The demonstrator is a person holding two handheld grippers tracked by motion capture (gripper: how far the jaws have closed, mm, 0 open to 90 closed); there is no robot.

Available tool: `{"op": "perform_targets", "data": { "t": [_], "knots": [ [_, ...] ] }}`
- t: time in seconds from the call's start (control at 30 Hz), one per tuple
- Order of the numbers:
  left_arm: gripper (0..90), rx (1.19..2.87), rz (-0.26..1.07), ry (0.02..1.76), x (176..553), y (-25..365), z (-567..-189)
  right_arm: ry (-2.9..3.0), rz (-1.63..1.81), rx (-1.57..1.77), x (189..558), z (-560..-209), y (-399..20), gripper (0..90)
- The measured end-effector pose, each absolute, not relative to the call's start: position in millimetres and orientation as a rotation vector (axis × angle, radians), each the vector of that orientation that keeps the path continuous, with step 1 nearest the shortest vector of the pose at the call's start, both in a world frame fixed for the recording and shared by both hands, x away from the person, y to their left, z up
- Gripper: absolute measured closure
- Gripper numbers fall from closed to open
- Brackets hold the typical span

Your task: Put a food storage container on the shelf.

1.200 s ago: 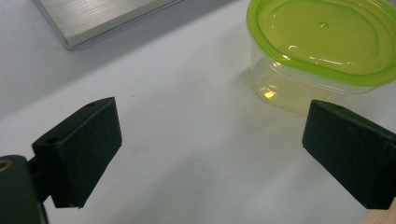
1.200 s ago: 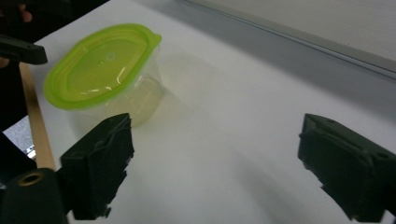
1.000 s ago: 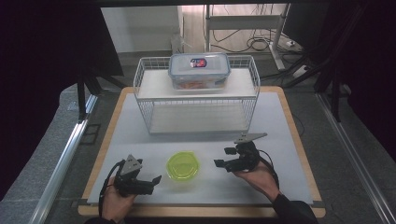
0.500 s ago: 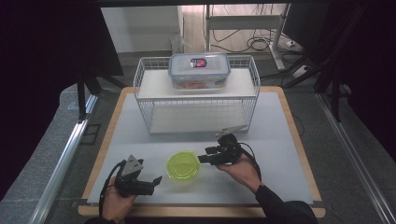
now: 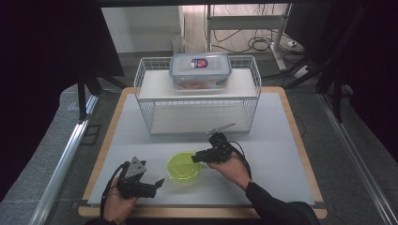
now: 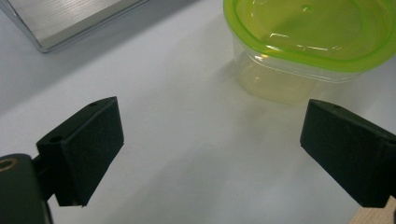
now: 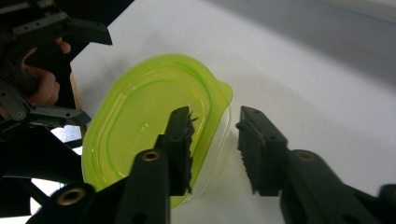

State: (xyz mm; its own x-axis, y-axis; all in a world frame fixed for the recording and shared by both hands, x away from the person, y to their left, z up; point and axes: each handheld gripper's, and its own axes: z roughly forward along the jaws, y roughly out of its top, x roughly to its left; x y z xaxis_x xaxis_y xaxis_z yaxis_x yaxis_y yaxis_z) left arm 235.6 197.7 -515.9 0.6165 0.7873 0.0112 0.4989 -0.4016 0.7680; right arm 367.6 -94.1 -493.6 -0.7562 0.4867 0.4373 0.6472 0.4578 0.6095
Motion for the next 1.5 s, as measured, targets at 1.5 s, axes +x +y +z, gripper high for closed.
{"op": "perform_targets", "data": {
  "t": [1.5],
  "knots": [
    [5.5,2.085,0.499,1.012,235.7,198.6,-516.0,-2.232,-1.373,-1.005,373.3,-451.6,-118.4,84.6]
  ]
}}
